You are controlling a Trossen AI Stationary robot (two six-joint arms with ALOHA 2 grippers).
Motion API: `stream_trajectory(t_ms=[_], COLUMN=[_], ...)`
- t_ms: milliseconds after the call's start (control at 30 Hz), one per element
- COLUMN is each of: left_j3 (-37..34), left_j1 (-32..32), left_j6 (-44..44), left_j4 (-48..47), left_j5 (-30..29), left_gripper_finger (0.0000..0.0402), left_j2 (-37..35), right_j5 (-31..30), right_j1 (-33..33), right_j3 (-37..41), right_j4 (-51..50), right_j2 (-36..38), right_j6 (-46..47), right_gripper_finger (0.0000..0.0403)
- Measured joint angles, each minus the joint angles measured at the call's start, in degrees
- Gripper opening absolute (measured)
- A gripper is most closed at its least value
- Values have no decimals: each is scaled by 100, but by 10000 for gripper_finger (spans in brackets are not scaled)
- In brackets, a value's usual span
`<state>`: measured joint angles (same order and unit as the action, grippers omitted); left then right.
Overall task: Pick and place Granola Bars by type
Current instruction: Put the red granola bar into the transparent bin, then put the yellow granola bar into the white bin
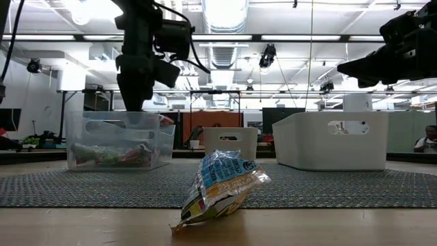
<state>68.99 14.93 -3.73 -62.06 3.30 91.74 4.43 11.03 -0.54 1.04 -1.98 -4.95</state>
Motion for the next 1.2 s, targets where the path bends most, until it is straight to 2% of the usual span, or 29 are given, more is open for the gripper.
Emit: stream_trajectory(t_ms=[333,733,1200], left_j3=[0,-112,-4], left_j1=[84,111,-35], left_j6=[1,-13,-129], left_j4=[17,121,204], left_j5=[0,-38,114], left_gripper_finger=[40,129,131], left_j2=[0,-7,-16], right_j5=[-1,-2,-2], right_j1=[0,0,-1], right_j3=[0,1,0], right_j4=[0,0,0], right_j2=[0,0,0], right_j6=[22,24,17], right_gripper_finger=[9,9,9])
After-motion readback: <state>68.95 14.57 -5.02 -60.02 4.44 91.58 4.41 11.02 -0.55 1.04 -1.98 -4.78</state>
